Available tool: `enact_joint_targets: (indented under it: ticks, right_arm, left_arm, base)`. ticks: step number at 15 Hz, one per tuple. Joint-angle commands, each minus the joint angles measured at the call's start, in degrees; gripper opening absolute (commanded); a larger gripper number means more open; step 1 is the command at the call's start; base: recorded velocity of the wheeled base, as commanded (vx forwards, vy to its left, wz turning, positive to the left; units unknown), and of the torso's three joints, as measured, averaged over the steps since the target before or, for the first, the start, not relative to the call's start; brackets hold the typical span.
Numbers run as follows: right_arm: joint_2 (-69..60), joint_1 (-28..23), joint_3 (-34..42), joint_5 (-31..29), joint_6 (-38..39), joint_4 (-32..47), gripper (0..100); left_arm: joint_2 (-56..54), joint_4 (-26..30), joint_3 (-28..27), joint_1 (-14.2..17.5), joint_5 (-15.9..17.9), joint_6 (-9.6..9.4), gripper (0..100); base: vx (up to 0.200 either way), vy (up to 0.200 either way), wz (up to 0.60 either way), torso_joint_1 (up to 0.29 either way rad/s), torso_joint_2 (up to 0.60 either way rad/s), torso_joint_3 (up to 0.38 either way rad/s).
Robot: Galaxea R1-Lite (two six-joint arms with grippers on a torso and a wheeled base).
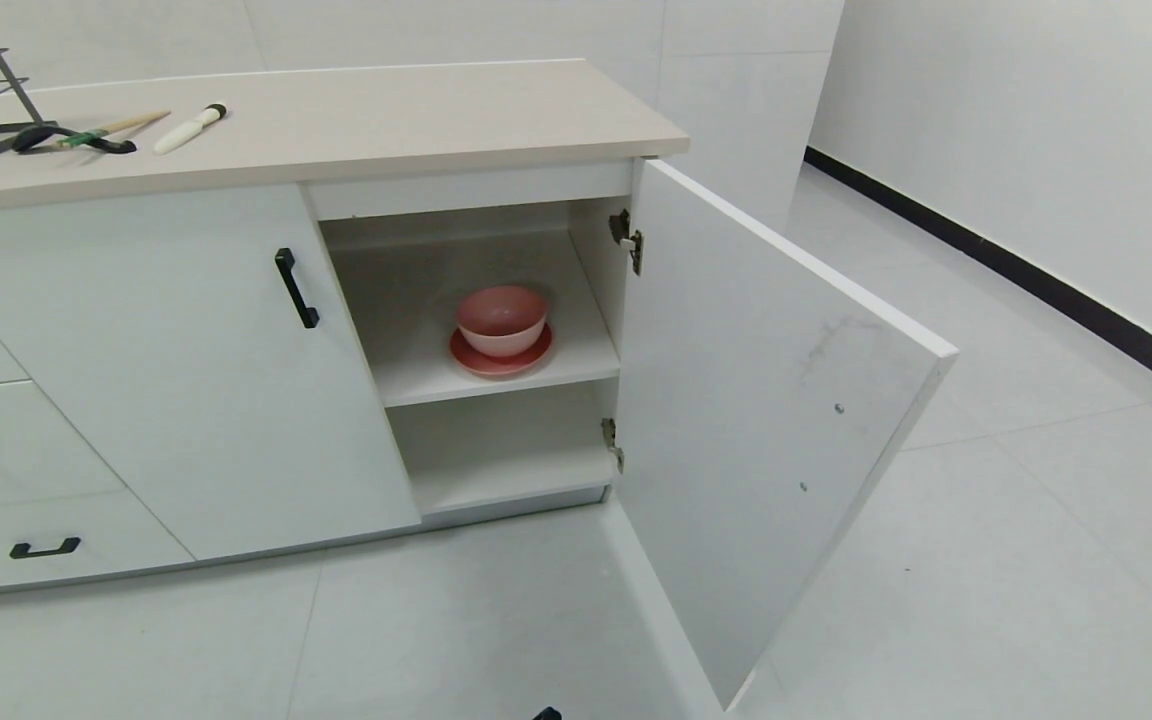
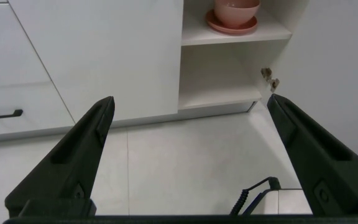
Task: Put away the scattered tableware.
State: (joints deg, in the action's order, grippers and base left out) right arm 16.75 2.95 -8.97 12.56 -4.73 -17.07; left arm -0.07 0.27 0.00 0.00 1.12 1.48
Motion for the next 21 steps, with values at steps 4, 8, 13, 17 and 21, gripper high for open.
enact_joint_targets:
  ticks: [4, 8, 13, 17, 21]
  right_arm:
    - [46.53, 6.01, 4.84, 7.48, -2.92, -37.16, 0]
    - [64.55, 5.75, 5.63, 12.05, -3.18, -56.41, 0]
    - [73.34, 5.84, -3.86, 16.71, -6.34, -59.84, 0]
    - [74.92, 6.19, -6.06, 18.29, -7.14, -61.07, 0]
    - [73.43, 10.59, -4.04, 19.35, -7.14, -62.03, 0]
  left_arm:
    - [0.07, 0.00, 0.00, 0.00, -0.07, 0.11, 100]
    - [0.07, 0.00, 0.00, 0.00, -0.07, 0.19, 100]
    - [0.07, 0.00, 0.00, 0.00, -0.07, 0.11, 100]
    - [0.07, 0.00, 0.00, 0.09, -0.07, 0.11, 100]
    - [0.07, 0.00, 0.00, 0.09, -0.07, 0.11, 100]
  base:
    - [0.000, 0.000, 0.00, 0.000, 0.00, 0.000]
    - [0.000, 0.000, 0.00, 0.000, 0.00, 0.000]
    - [0.000, 0.000, 0.00, 0.000, 0.00, 0.000]
    - [0.000, 0.000, 0.00, 0.000, 0.00, 0.000]
    - [0.000, 0.000, 0.00, 0.000, 0.00, 0.000]
